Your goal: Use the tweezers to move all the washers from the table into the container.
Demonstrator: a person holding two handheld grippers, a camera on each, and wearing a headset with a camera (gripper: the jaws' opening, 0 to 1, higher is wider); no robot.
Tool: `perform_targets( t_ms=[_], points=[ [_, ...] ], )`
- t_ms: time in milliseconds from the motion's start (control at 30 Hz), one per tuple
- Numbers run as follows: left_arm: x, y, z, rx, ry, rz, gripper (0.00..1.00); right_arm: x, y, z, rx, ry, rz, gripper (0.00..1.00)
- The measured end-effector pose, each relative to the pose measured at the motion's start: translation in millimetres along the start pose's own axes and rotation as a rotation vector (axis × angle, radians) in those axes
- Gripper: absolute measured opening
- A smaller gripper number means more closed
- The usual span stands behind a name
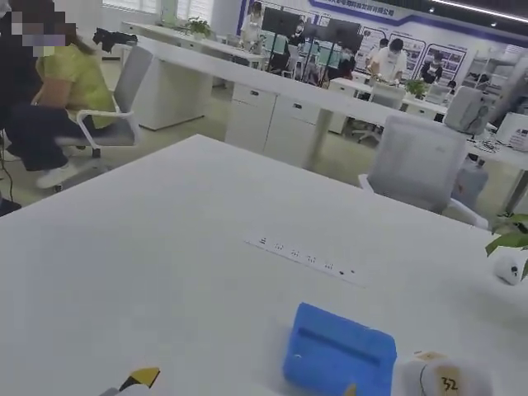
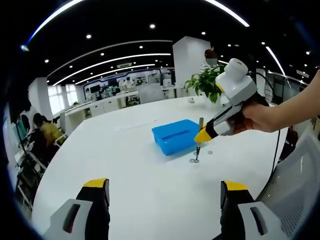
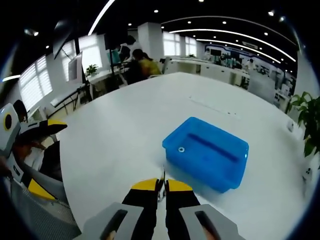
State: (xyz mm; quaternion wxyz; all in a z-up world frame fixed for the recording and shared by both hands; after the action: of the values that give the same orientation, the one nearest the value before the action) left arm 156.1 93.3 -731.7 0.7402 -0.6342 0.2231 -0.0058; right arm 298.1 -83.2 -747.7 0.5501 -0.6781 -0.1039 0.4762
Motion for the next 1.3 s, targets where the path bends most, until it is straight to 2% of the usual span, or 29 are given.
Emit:
perform_targets(
  t_ms=[433,600,767,1000,1133,1300],
  points=[
    [-0.6,-0.5,0.4,-0.007,0.0,-0.003,0.94,-7.8,-44.8,-11.4,-0.036,0.023,-0.079,0.01],
    [-0.2,-0.5,-2.0,-0.01,0.017,-0.001,0.94,-4.3,-60.0,-13.1,-0.031,0.022,-0.112,0.01],
    [0.2,0.5,-2.2,-0.007,0.024,0.006,0.94,5.2,-71.3,-17.1,-0.065,0.026,-0.126,0.01],
    [0.9,1.7,-2.5,0.002,0.024,0.015,0.93,21.3,-76.9,-24.7,-0.094,0.04,-0.12,0.01],
    [1.3,2.7,-2.2,0.003,0.022,0.025,0.93,33.7,-73.4,-32.2,-0.099,0.054,-0.106,0.01],
    [1.3,1.9,-2.1,-0.005,0.025,0.009,0.94,47.3,-68.5,-40.8,-0.122,0.064,-0.079,0.01]
  ],
)
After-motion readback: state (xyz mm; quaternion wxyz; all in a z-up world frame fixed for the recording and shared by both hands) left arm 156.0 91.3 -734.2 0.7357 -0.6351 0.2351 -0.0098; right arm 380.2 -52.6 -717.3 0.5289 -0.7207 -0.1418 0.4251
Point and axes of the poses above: the centre of the closed fingertips' face, and the gripper's own axes: x roughly forward along the fingers, z roughly to its left, y roughly out of its underside, the point moved 8 cm from there along -x, roughly backward along the fingers, and after that the axes turned 9 degrees about -z, right-handed, at the moved point
